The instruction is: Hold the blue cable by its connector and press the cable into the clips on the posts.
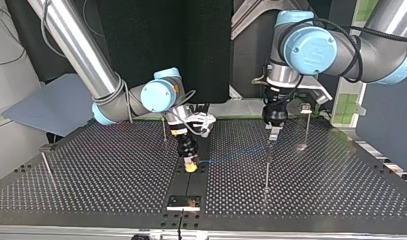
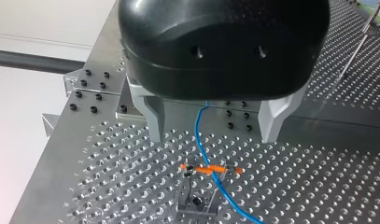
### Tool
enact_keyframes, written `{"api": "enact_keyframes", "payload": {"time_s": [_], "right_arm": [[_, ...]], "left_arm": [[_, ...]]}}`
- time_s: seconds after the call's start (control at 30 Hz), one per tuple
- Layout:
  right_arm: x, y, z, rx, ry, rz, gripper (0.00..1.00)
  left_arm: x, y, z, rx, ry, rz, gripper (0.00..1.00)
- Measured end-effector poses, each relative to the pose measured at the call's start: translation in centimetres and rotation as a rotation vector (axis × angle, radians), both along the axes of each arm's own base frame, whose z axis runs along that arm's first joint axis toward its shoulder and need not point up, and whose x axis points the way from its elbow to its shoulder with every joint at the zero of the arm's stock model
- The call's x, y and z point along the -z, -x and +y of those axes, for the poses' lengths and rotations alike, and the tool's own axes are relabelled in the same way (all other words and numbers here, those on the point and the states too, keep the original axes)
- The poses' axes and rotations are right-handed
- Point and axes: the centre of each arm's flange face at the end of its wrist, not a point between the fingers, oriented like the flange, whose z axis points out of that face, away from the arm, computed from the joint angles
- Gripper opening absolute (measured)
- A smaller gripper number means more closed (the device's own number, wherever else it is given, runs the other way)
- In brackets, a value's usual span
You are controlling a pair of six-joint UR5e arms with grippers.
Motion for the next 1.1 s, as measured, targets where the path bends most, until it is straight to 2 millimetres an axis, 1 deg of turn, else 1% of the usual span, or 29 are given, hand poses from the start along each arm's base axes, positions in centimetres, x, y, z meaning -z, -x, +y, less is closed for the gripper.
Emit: {"api": "enact_keyframes", "payload": {"time_s": [0.23,0.5,0.6,0.7,0.83,1.0,1.1], "right_arm": [[0.1,-0.1,0.1,-0.001,0.0,0.002,0.0],[0.2,-0.1,0.0,0.0,0.0,0.003,0.0],[0.2,-0.1,0.0,0.0,0.001,0.003,0.0],[0.2,-0.1,0.0,0.0,0.0,0.003,0.0],[0.2,-0.1,0.0,0.0,0.001,0.003,0.0],[0.4,-0.1,0.0,0.0,0.0,0.005,0.0],[0.4,-0.2,0.0,0.0,0.0,0.006,0.0]], "left_arm": [[-0.2,0.1,-0.6,0.017,-0.003,-0.021,1.0],[-0.6,-0.1,-1.9,0.024,0.07,-0.083,1.0],[-0.1,-0.6,-2.3,0.011,0.093,-0.091,1.0],[1.0,-1.1,-2.7,-0.004,0.093,-0.08,1.0],[1.9,-1.7,-4.0,-0.005,0.096,-0.078,1.0],[2.0,-2.7,-6.5,-0.004,0.12,-0.103,1.0],[1.9,-3.3,-7.4,-0.017,0.137,-0.112,1.0]]}}
